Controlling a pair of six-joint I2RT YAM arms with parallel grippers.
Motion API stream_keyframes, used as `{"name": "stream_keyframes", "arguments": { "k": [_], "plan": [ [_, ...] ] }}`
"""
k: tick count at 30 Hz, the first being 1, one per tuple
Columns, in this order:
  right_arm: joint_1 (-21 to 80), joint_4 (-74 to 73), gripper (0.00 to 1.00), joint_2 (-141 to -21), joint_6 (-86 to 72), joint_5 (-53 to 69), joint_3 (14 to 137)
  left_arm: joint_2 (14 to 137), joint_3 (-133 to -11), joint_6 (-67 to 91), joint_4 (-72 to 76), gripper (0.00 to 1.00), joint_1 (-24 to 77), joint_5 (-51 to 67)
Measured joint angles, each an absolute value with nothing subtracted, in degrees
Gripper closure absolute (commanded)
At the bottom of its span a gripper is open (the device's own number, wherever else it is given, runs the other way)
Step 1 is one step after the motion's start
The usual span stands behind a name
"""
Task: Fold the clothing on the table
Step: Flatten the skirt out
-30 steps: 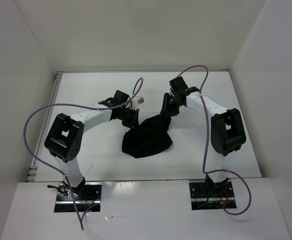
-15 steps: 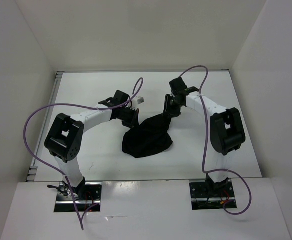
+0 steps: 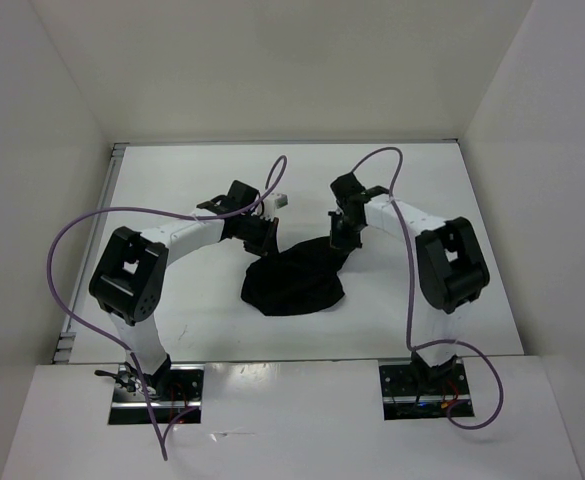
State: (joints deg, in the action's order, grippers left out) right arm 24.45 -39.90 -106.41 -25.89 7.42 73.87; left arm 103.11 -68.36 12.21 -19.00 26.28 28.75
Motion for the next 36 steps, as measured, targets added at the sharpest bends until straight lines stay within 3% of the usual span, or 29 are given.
{"name": "stream_keyframes", "arguments": {
  "k": [13,20,25,26,27,28,29,31,32,36],
  "plan": [
    [22.6,-52.3,1.00,-84.2,-25.6,5.5,68.9,91.2,-66.6,8.1,-27.2,0.97,26.3,31.0],
    [21.8,-55.5,1.00,-83.1,-26.5,9.9,70.8,89.7,-67.6,7.9,-28.1,0.97,26.4,28.7],
    [14.7,-47.5,1.00,-90.1,-30.9,15.8,79.0,101.4,-78.7,9.6,-25.4,0.97,26.2,23.3],
    [13.0,-44.7,1.00,-92.2,-32.4,16.7,80.8,103.9,-81.4,10.7,-24.5,0.93,26.0,22.2],
    [11.7,-41.7,0.97,-94.4,-34.0,17.4,82.4,106.3,-83.9,11.4,-23.2,0.72,25.6,20.9],
    [10.6,-39.1,0.90,-96.3,-35.4,17.6,84.0,108.5,-86.6,12.4,-21.8,0.45,25.0,19.4],
    [9.6,-36.2,0.78,-98.4,-36.9,18.1,85.5,110.7,-89.7,13.8,-21.0,0.37,24.2,18.2],
    [8.0,-30.2,0.71,-102.7,-39.2,19.6,88.3,114.0,-95.2,17.0,-18.0,0.33,22.1,16.4],
    [7.6,-27.7,0.69,-104.6,-39.9,20.5,89.5,115.2,-97.5,18.6,-16.2,0.24,20.9,15.8],
    [7.3,-20.3,0.61,-108.2,-42.1,23.6,91.0,116.6,-103.5,25.2,-9.0,0.23,16.3,15.3]
  ]
}}
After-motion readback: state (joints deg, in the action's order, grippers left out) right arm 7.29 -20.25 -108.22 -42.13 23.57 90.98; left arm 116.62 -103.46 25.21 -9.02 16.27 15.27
